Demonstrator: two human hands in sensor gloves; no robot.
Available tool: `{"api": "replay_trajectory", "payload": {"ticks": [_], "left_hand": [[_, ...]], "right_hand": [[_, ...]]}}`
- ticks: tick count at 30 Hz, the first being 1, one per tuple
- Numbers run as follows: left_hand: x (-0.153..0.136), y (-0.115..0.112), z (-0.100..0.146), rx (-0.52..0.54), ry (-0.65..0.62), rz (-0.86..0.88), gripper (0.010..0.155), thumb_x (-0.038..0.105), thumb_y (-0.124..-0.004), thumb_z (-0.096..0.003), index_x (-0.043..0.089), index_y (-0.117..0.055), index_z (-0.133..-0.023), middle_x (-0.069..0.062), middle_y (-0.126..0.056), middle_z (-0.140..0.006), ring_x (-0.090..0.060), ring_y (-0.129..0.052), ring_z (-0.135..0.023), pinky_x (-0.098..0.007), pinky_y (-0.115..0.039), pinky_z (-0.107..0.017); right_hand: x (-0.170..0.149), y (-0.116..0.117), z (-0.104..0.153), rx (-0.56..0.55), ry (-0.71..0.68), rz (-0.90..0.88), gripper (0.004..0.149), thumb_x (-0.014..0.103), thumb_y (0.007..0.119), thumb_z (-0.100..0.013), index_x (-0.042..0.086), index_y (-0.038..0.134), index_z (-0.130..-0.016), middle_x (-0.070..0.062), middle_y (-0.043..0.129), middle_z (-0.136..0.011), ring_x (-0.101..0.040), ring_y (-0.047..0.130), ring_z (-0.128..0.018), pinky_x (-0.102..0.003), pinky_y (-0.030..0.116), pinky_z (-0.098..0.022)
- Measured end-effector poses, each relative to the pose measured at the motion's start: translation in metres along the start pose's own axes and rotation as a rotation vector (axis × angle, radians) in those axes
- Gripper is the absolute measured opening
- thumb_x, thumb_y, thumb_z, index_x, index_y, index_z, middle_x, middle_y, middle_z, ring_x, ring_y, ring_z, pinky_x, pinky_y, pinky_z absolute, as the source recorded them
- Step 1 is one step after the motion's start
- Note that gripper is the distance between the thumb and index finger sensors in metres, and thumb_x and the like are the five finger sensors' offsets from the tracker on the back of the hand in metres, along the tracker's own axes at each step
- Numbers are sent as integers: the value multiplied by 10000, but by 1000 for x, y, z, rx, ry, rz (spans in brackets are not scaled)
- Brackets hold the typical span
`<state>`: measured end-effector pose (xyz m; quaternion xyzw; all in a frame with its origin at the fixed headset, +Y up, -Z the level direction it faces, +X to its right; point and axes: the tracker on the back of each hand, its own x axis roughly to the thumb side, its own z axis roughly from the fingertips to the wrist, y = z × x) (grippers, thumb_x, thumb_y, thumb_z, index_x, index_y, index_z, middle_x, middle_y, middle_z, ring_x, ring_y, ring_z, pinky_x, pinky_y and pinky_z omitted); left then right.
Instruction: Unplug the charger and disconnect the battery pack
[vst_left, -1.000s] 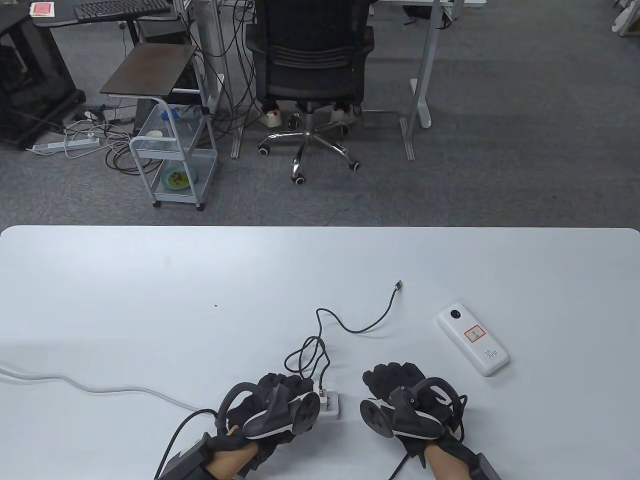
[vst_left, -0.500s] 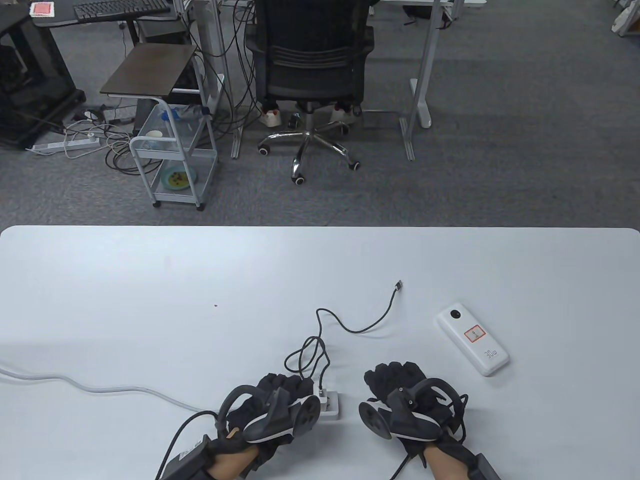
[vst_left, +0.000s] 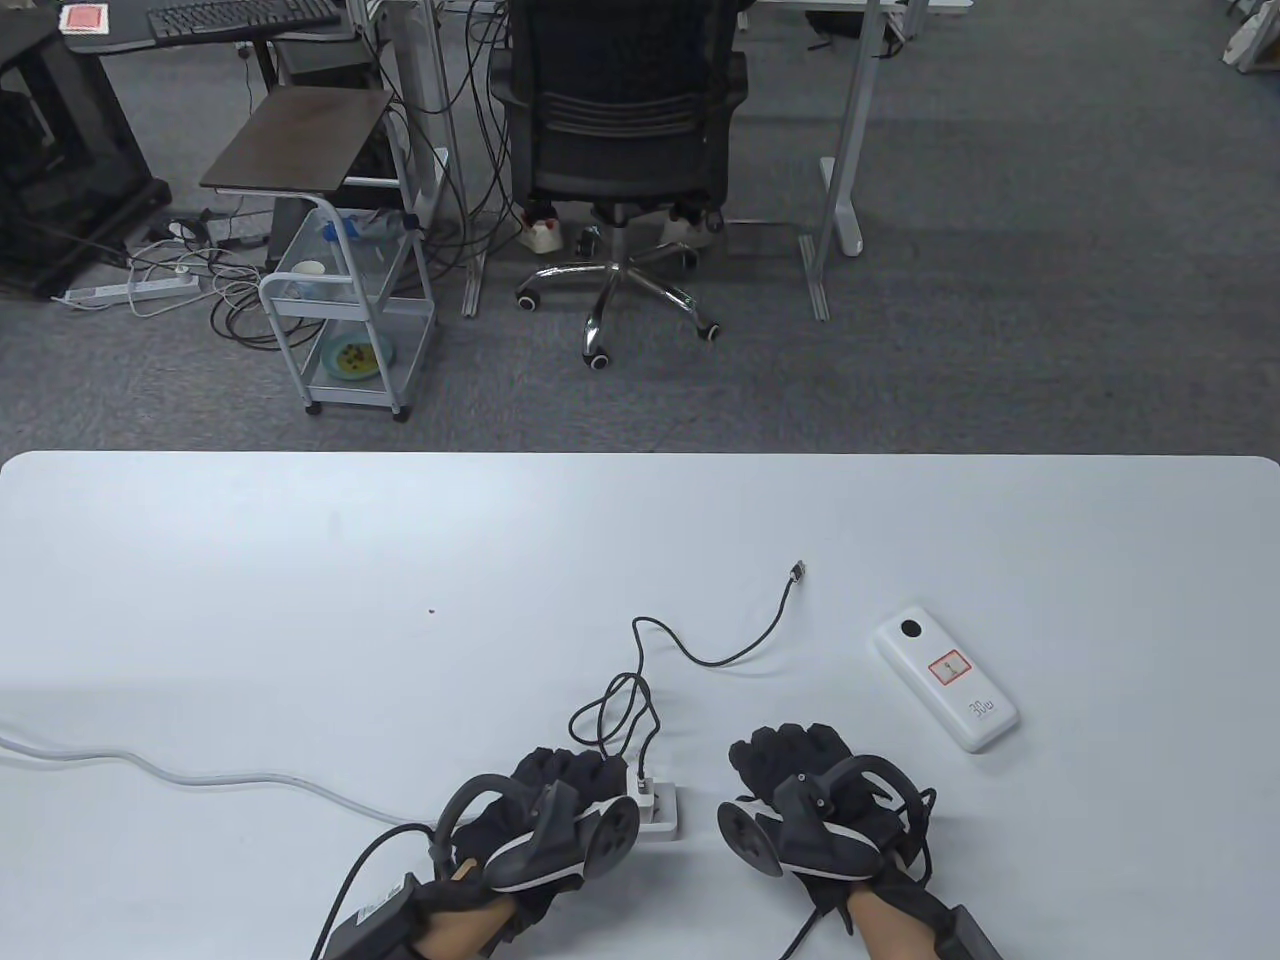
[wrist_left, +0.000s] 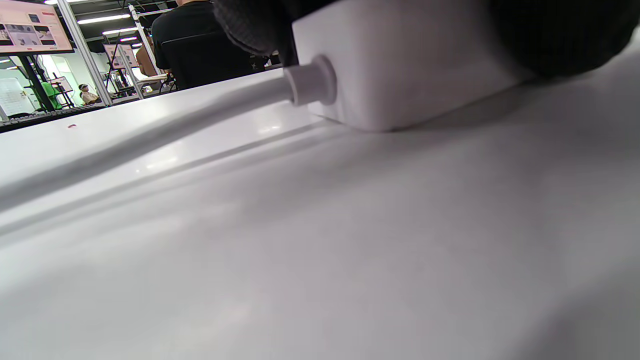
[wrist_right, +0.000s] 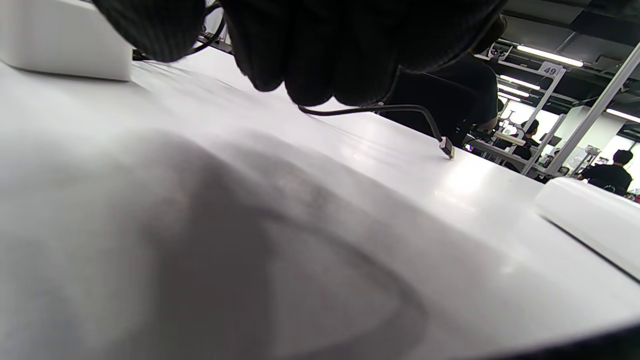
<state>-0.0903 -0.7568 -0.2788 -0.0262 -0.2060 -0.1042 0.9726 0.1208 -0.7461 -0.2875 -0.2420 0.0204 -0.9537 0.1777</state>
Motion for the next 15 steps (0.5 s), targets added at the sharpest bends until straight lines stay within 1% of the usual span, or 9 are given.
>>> {"api": "replay_trajectory", "payload": {"ticks": [5, 7, 9, 10, 11, 13, 14, 15], "left_hand": [[1, -1, 2, 14, 5, -5, 820, 700, -798, -376, 379, -620, -1110, 98, -798, -1107, -162, -917, -1013, -384, -700, -835], [0, -1, 2, 17, 4, -3, 819, 698, -800, -377, 377, -622, -1109, 97, -801, -1105, -163, -917, -1014, -387, -700, -835], [0, -1, 1, 13, 5, 5, 820, 698, -804, -374, 378, -625, -1107, 99, -802, -1103, -160, -919, -1012, -384, -701, -835], [0, -1, 1, 13, 5, 7, 820, 699, -805, -374, 380, -625, -1107, 99, -803, -1103, -162, -920, -1011, -386, -702, -833], [0, -2, 1, 14, 5, 7, 818, 698, -806, -374, 379, -628, -1106, 98, -805, -1102, -163, -920, -1010, -386, -704, -832], [-1, -1, 1, 11, 7, 11, 816, 698, -809, -372, 383, -630, -1103, 98, -807, -1100, -159, -924, -1008, -384, -706, -832], [-1, -1, 1, 9, 9, 18, 814, 698, -812, -371, 384, -632, -1101, 104, -810, -1097, -158, -924, -1007, -383, -706, -831], [-1, -1, 1, 7, 9, 20, 817, 698, -814, -368, 385, -633, -1101, 102, -807, -1099, -160, -924, -1007, -384, -706, -831]], "right_hand": [[-4, -1, 1, 2, 24, -30, 575, 549, 582, -536, 299, 617, -1053, -18, 709, -1110, -299, 775, -963, -551, 640, -701], [-2, -10, 2, -26, 8, -135, 584, 555, 581, -536, 294, 613, -1058, -25, 709, -1112, -300, 780, -958, -547, 646, -697], [8, -22, 2, -70, -35, -301, 597, 564, 584, -535, 287, 608, -1063, -30, 704, -1115, -301, 780, -959, -546, 651, -695], [13, -26, 1, -83, -56, -350, 604, 568, 585, -534, 288, 598, -1070, -33, 702, -1117, -304, 778, -960, -548, 649, -696], [19, -30, -1, -97, -74, -398, 622, 575, 591, -530, 278, 588, -1076, -35, 698, -1120, -308, 774, -962, -551, 647, -695], [29, -35, -5, -121, -72, -462, 705, 597, 603, -517, 233, 515, -1114, -65, 672, -1136, -325, 763, -968, -560, 642, -696], [35, -37, -9, -129, -65, -506, 731, 603, 616, -508, 217, 505, -1119, -71, 672, -1135, -329, 768, -963, -559, 647, -692], [38, -37, -12, -113, -67, -518, 737, 606, 625, -506, 212, 510, -1118, -79, 675, -1132, -333, 769, -960, -563, 646, -688]]}}
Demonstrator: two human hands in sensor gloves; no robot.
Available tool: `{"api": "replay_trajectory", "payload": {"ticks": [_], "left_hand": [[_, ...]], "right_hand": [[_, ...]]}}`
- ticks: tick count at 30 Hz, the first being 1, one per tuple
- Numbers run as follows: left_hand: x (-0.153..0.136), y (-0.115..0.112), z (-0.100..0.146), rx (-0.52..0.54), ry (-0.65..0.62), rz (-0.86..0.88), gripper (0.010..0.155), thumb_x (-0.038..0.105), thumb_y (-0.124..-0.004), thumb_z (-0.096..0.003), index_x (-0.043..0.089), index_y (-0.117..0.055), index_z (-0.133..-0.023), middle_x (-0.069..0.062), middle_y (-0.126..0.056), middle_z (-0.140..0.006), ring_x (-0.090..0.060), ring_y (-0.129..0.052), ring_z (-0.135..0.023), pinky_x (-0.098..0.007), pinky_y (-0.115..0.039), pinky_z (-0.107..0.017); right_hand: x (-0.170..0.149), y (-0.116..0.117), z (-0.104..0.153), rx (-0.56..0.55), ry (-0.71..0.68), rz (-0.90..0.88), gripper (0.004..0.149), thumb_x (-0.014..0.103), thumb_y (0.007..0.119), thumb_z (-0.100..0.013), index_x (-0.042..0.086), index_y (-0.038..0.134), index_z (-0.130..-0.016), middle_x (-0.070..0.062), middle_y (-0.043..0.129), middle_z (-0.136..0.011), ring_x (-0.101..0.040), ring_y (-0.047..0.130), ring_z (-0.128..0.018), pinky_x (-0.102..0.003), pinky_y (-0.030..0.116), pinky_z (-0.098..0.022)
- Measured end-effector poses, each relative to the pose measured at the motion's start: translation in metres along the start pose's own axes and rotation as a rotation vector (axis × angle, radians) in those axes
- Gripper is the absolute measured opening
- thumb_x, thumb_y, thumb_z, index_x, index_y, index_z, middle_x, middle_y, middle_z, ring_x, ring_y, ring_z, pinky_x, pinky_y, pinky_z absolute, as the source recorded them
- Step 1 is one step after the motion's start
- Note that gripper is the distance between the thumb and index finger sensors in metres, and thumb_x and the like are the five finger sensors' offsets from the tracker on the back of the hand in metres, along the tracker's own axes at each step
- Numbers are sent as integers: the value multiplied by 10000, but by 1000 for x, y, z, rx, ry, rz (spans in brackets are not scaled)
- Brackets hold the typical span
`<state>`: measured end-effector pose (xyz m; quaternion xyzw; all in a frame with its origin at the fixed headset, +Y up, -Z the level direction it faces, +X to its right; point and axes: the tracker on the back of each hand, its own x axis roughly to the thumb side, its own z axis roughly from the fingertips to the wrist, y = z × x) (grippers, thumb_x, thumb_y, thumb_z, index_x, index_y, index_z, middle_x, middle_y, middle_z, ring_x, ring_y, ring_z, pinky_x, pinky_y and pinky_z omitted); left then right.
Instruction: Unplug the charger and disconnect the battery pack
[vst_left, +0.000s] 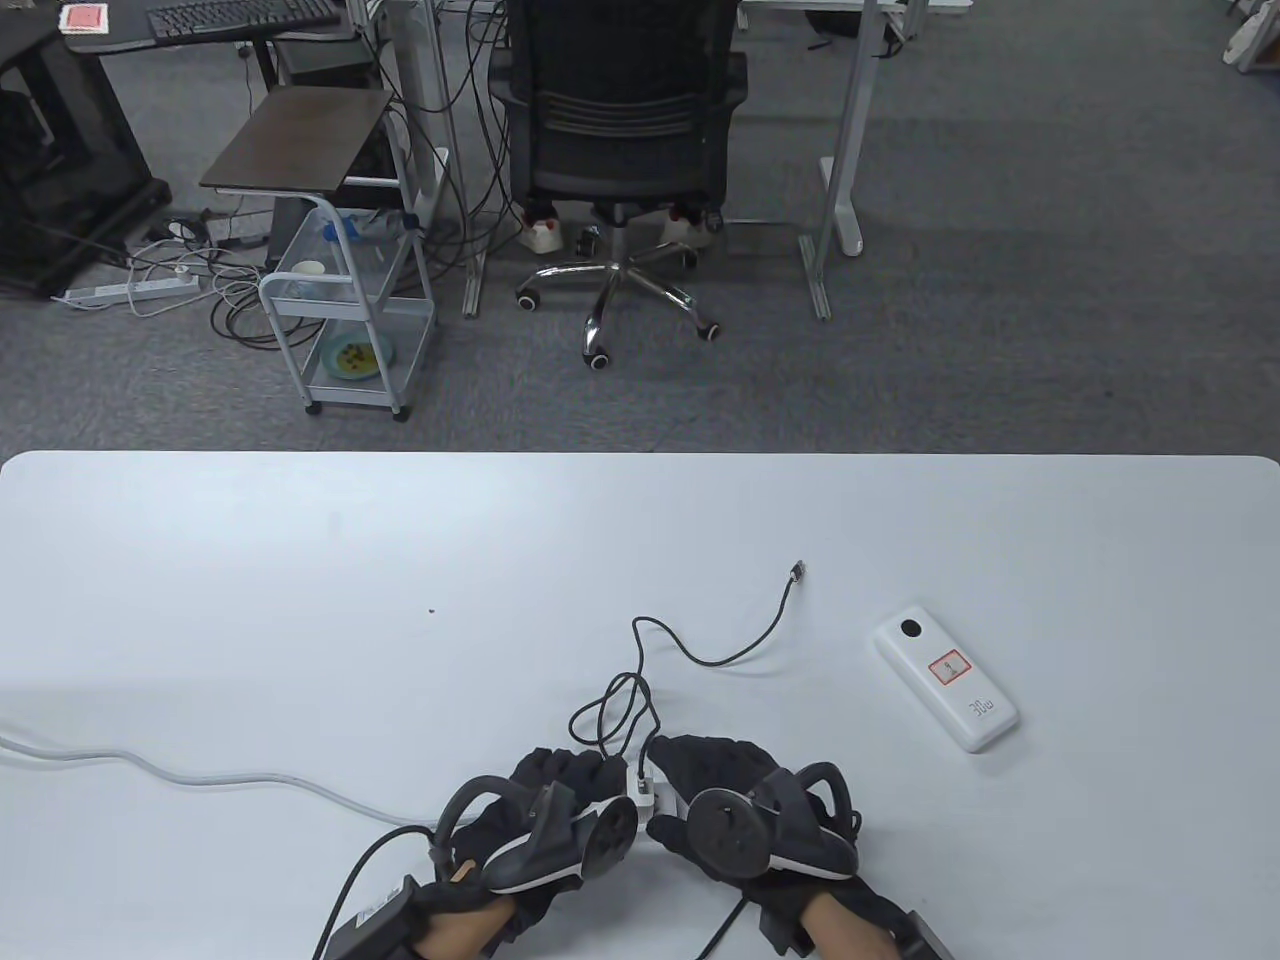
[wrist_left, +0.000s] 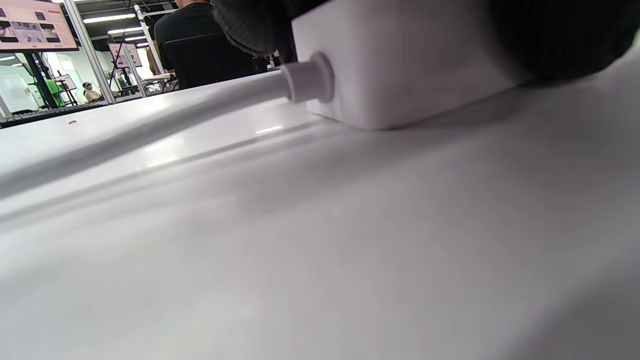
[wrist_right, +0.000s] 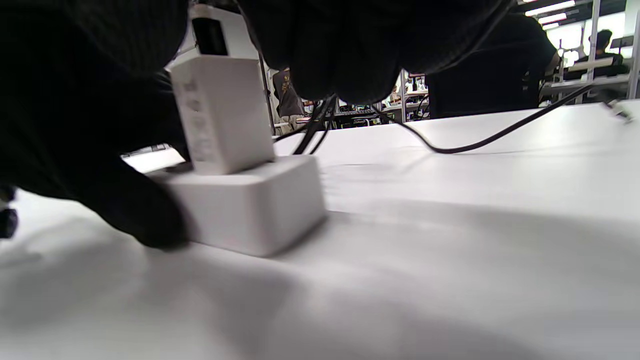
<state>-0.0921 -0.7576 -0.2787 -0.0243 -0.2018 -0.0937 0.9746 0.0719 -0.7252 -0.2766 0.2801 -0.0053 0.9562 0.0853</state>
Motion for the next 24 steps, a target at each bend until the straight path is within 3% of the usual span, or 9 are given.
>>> {"api": "replay_trajectory", "payload": {"ticks": [7, 13, 18, 24], "left_hand": [[-1, 0, 0, -3, 1, 12, 813, 696, -820, -368, 390, -636, -1098, 108, -811, -1097, -159, -925, -1007, -382, -707, -831], [-1, 4, -5, -65, 32, 53, 798, 677, -852, -365, 403, -646, -1086, 112, -817, -1095, -160, -920, -1012, -380, -688, -842], [-1, 4, -4, -52, 29, 34, 800, 676, -844, -367, 399, -646, -1091, 107, -818, -1100, -161, -922, -1014, -377, -692, -842], [1, 7, -7, -89, 44, 47, 795, 665, -862, -364, 416, -638, -1085, 120, -804, -1107, -157, -909, -1029, -378, -682, -848]], "right_hand": [[2, 12, -7, -11, 26, -75, 673, 534, 642, -523, 215, 526, -1105, -62, 717, -1097, -313, 808, -925, -550, 672, -672], [13, 11, -7, -85, -40, 78, 663, 490, 643, -509, 180, 586, -1093, -101, 781, -1041, -309, 853, -856, -556, 692, -659], [6, 14, -10, -35, 36, -47, 660, 480, 603, -524, 176, 559, -1108, -108, 752, -1056, -318, 829, -865, -566, 659, -669], [18, 15, -4, -99, -5, 127, 659, 483, 596, -520, 176, 562, -1102, -100, 760, -1053, -305, 841, -863, -553, 676, -670]]}}
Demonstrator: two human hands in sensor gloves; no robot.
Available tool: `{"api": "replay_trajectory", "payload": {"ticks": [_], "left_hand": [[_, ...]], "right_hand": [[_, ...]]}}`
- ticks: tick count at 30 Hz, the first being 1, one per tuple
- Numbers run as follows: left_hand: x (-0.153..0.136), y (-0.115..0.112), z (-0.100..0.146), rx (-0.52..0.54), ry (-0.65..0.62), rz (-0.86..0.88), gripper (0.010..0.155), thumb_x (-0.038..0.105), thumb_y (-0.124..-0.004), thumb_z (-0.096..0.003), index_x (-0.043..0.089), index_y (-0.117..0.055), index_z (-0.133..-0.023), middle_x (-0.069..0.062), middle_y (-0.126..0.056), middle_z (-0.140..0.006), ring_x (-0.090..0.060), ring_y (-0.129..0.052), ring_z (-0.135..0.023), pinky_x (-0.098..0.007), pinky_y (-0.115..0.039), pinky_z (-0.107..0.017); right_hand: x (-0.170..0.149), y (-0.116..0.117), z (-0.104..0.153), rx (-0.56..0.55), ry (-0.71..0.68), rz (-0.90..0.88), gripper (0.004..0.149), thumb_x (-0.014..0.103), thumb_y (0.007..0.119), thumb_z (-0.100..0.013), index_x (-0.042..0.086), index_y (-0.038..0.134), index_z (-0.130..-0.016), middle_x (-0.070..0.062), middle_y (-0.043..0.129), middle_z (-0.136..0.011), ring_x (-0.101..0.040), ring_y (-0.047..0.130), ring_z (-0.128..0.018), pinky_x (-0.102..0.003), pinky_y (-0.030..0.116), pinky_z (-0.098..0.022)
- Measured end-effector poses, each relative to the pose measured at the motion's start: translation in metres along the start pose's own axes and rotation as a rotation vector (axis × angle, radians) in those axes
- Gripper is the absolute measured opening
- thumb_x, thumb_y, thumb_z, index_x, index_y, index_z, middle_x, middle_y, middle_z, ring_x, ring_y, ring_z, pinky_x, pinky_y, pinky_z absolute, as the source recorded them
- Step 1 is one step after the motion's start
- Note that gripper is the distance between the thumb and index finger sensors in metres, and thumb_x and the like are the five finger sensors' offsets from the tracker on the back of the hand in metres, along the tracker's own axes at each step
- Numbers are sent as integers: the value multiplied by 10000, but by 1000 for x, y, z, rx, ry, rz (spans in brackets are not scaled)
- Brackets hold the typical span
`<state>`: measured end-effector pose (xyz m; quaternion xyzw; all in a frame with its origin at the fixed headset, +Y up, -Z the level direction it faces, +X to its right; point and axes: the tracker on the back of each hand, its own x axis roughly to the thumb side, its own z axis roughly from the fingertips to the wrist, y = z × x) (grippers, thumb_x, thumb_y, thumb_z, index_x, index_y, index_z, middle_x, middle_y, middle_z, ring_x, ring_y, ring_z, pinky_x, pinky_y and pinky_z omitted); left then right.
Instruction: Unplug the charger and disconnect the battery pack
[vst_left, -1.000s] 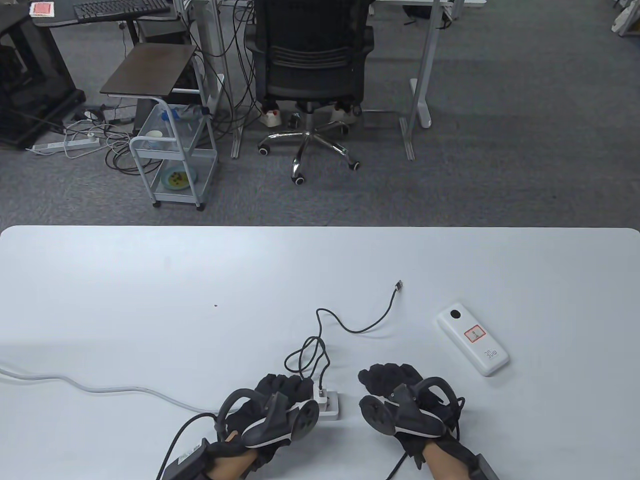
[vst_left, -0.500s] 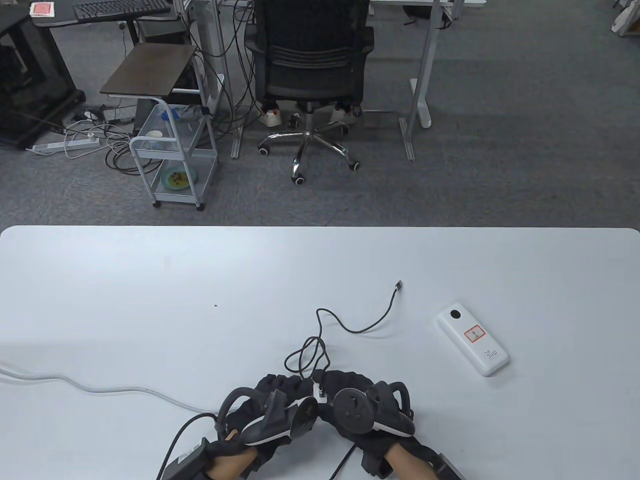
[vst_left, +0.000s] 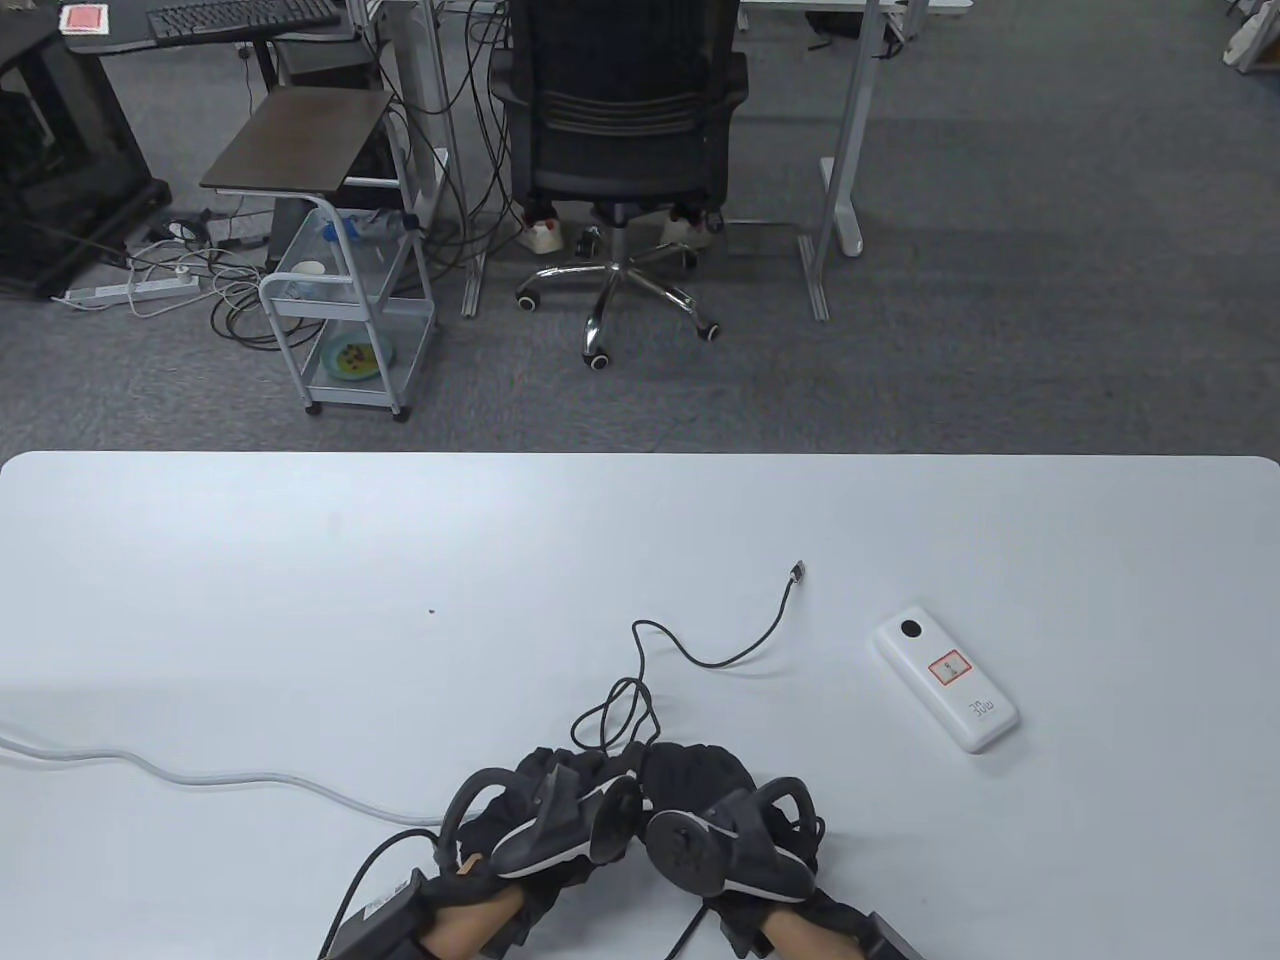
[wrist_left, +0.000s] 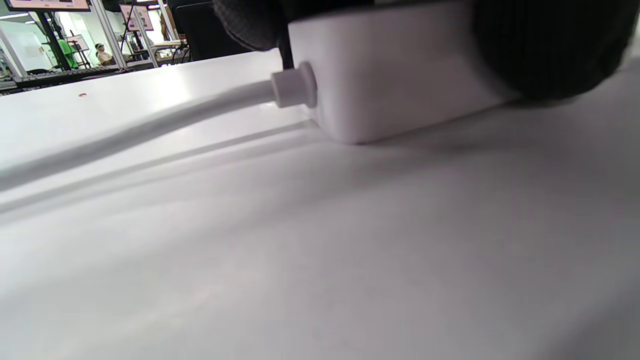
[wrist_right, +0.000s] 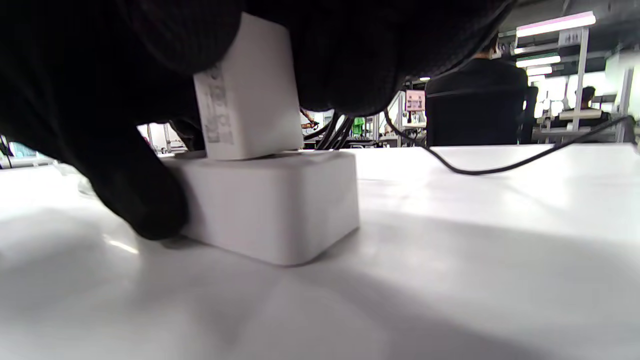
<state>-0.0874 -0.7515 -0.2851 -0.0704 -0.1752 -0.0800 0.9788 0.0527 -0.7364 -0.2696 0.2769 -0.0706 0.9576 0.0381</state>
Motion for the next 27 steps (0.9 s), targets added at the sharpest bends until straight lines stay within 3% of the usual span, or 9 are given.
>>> {"api": "replay_trajectory", "payload": {"ticks": [5, 10, 14, 20, 27], "left_hand": [[-1, 0, 0, 9, -8, 9, 797, 670, -858, -365, 412, -640, -1087, 115, -810, -1103, -158, -913, -1021, -377, -683, -847], [1, 1, -1, 1, -6, -11, 793, 665, -859, -365, 419, -636, -1084, 123, -803, -1109, -151, -912, -1028, -374, -684, -849], [-3, 1, -3, -11, -8, 25, 794, 670, -864, -364, 426, -638, -1084, 124, -805, -1107, -152, -908, -1026, -373, -681, -848], [-1, 1, -3, -5, -4, 7, 793, 671, -868, -358, 426, -642, -1078, 129, -810, -1101, -147, -917, -1020, -370, -686, -846], [-3, 0, -3, 8, -12, 14, 797, 673, -865, -360, 423, -638, -1081, 122, -809, -1102, -149, -912, -1020, -374, -685, -845]], "right_hand": [[-9, 3, -2, 39, 52, -123, 662, 474, 599, -526, 163, 545, -1109, -115, 740, -1061, -324, 825, -865, -564, 655, -668], [6, 2, 2, -21, 9, 67, 665, 469, 583, -526, 140, 555, -1103, -124, 755, -1051, -327, 835, -862, -571, 662, -671], [-7, 5, -4, 44, 88, -174, 666, 459, 587, -532, 130, 535, -1109, -145, 731, -1055, -352, 812, -860, -584, 631, -667], [-1, 6, 1, -27, -2, -32, 662, 474, 594, -525, 150, 552, -1100, -124, 739, -1055, -330, 822, -864, -570, 646, -676], [-7, 9, -2, 21, 34, -120, 663, 464, 556, -542, 128, 514, -1113, -146, 708, -1068, -352, 803, -870, -586, 632, -672]]}}
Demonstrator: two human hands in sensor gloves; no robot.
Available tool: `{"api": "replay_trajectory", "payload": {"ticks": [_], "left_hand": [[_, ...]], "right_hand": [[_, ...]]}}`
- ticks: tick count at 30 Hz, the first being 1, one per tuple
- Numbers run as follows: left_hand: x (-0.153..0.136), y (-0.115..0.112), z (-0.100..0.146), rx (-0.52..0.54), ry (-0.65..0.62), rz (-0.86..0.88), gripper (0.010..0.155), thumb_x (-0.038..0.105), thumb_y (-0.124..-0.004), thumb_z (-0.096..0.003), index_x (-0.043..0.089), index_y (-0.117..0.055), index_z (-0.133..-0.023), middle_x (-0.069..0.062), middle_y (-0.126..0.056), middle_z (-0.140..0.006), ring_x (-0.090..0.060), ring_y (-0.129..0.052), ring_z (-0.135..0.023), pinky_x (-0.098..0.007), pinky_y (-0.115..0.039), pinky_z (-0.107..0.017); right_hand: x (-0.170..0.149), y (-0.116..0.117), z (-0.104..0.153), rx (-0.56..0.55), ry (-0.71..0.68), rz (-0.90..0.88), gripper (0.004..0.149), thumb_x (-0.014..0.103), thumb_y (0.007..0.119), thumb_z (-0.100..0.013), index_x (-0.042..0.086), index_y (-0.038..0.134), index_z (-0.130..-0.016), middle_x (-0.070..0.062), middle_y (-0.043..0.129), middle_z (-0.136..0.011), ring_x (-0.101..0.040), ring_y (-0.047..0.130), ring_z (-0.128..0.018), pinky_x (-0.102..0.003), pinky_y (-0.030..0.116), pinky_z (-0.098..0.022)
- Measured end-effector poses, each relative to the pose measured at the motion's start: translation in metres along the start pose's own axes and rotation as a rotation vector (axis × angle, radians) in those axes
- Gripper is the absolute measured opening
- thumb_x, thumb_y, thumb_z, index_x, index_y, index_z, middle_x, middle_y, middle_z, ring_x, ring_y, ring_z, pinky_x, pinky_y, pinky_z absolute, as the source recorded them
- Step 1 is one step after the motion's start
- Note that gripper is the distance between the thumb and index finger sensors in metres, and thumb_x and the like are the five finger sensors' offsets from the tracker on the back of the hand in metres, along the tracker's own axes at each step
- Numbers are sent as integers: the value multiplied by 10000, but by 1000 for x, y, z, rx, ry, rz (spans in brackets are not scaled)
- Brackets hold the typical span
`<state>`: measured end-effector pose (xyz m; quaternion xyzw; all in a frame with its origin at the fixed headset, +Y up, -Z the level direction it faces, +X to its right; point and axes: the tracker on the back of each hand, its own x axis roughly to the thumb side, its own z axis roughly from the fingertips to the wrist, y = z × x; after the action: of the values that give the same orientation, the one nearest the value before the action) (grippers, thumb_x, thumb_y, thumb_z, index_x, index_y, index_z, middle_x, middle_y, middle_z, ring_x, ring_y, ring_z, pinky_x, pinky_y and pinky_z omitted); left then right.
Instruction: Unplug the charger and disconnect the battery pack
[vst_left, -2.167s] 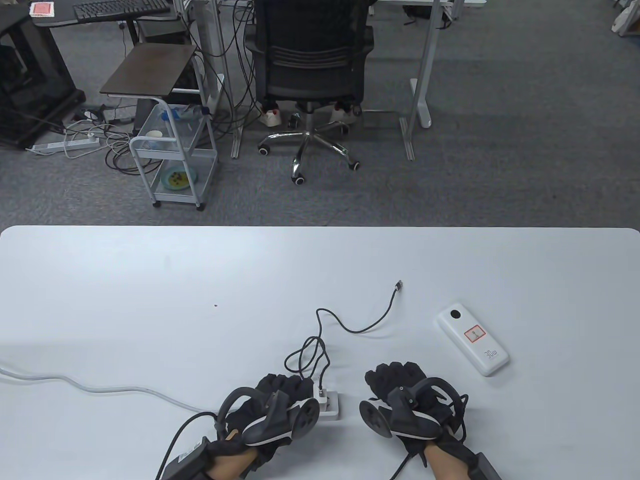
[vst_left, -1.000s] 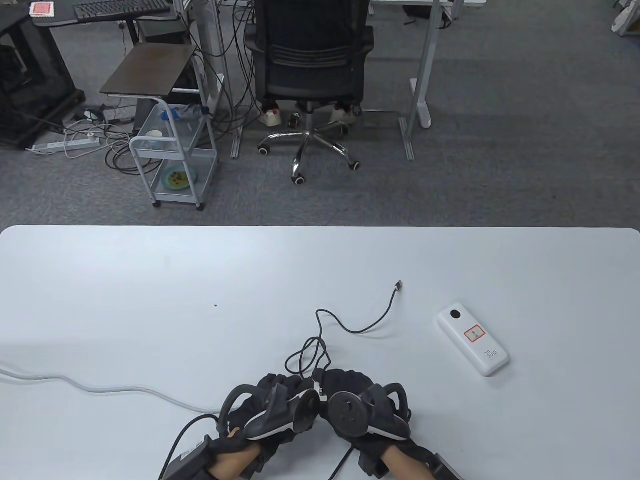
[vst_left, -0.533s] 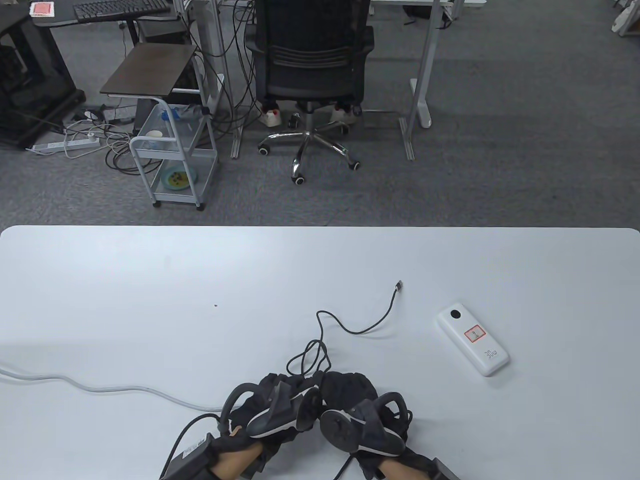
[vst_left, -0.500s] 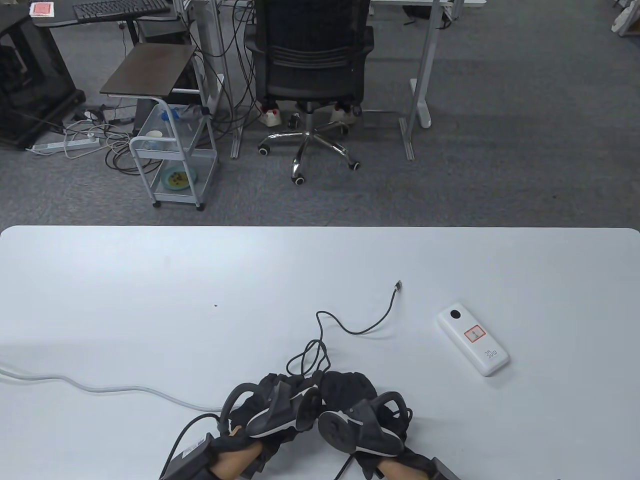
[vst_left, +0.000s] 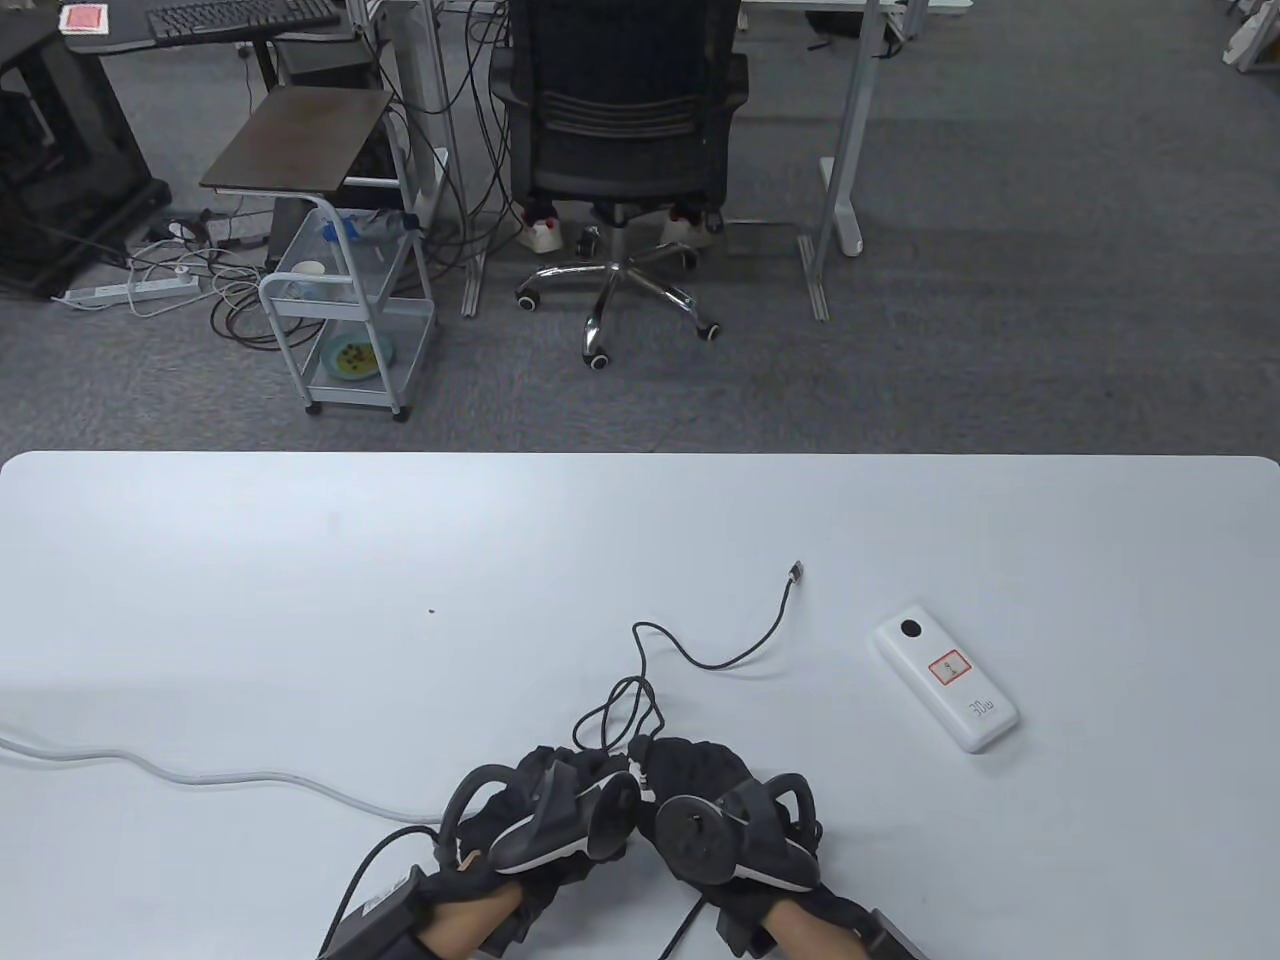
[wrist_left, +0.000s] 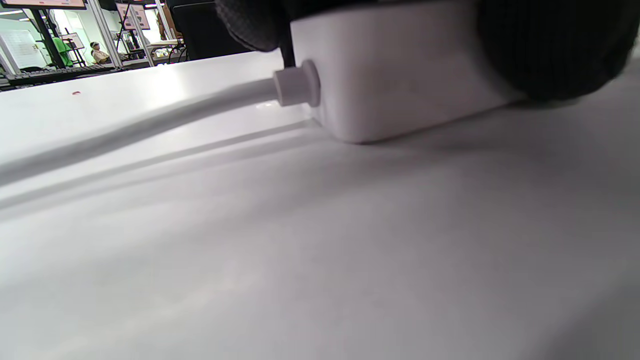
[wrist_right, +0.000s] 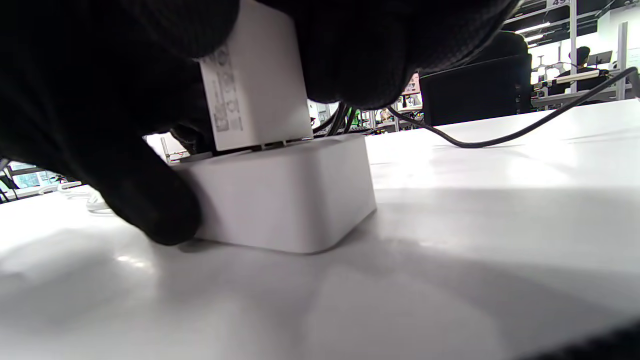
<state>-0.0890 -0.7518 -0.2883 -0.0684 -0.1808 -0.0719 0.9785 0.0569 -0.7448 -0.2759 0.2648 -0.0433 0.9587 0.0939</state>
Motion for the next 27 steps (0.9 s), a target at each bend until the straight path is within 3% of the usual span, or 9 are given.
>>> {"api": "replay_trajectory", "payload": {"ticks": [5, 10, 14, 16, 18, 20, 23, 24, 27], "left_hand": [[1, 0, 0, -4, 8, -12, 790, 675, -859, -362, 426, -639, -1078, 127, -811, -1100, -145, -915, -1019, -368, -688, -844], [0, 0, 0, 2, 3, -10, 797, 678, -860, -359, 425, -637, -1081, 127, -811, -1100, -149, -914, -1019, -368, -688, -844], [0, 0, -1, -1, 3, -8, 796, 677, -863, -357, 427, -638, -1079, 131, -809, -1101, -145, -914, -1019, -366, -688, -845], [0, -1, -1, -1, 0, -2, 797, 678, -863, -357, 426, -639, -1080, 129, -810, -1101, -146, -914, -1018, -369, -685, -846], [0, -1, -1, 3, -2, -3, 798, 678, -862, -357, 428, -637, -1080, 129, -810, -1100, -146, -914, -1018, -367, -686, -846], [-1, -1, -1, -1, 1, 6, 798, 677, -864, -357, 427, -639, -1081, 128, -811, -1100, -147, -913, -1017, -369, -684, -846], [0, -1, -1, 1, 5, -6, 796, 678, -862, -359, 427, -637, -1080, 135, -810, -1100, -143, -913, -1019, -366, -687, -846], [0, -1, -1, 0, 5, -7, 796, 677, -862, -359, 428, -637, -1080, 134, -808, -1102, -141, -914, -1020, -366, -687, -846], [0, -2, -1, 1, 4, -4, 796, 677, -862, -358, 427, -637, -1080, 134, -809, -1100, -145, -913, -1019, -368, -686, -846]], "right_hand": [[10, 0, 7, -77, -82, 129, 665, 476, 571, -529, 144, 527, -1103, -130, 714, -1063, -335, 813, -865, -576, 645, -676], [2, -2, 0, -3, 21, -7, 666, 471, 571, -535, 132, 529, -1107, -144, 721, -1059, -348, 813, -862, -582, 639, -669], [3, -1, 8, -60, -71, 23, 665, 466, 618, -525, 149, 529, -1103, -138, 709, -1069, -344, 815, -862, -576, 646, -670], [4, -3, 9, -40, -39, 97, 667, 481, 595, -525, 170, 517, -1110, -110, 714, -1078, -318, 822, -874, -564, 651, -684], [-2, -3, 4, 13, 76, 39, 667, 483, 565, -533, 159, 521, -1114, -113, 727, -1070, -325, 827, -869, -566, 655, -675], [-5, -1, 5, -2, 64, -64, 665, 467, 577, -536, 137, 517, -1110, -141, 714, -1066, -343, 815, -862, -577, 638, -670], [3, 1, 12, -105, -99, 80, 659, 464, 608, -529, 145, 535, -1101, -143, 718, -1061, -342, 819, -856, -577, 643, -669], [5, 1, 13, -119, -69, 167, 662, 478, 584, -524, 160, 534, -1103, -118, 735, -1059, -314, 838, -856, -560, 665, -673], [10, -2, 9, -51, -68, 183, 668, 486, 566, -538, 150, 509, -1112, -124, 709, -1074, -329, 815, -873, -570, 643, -682]]}}
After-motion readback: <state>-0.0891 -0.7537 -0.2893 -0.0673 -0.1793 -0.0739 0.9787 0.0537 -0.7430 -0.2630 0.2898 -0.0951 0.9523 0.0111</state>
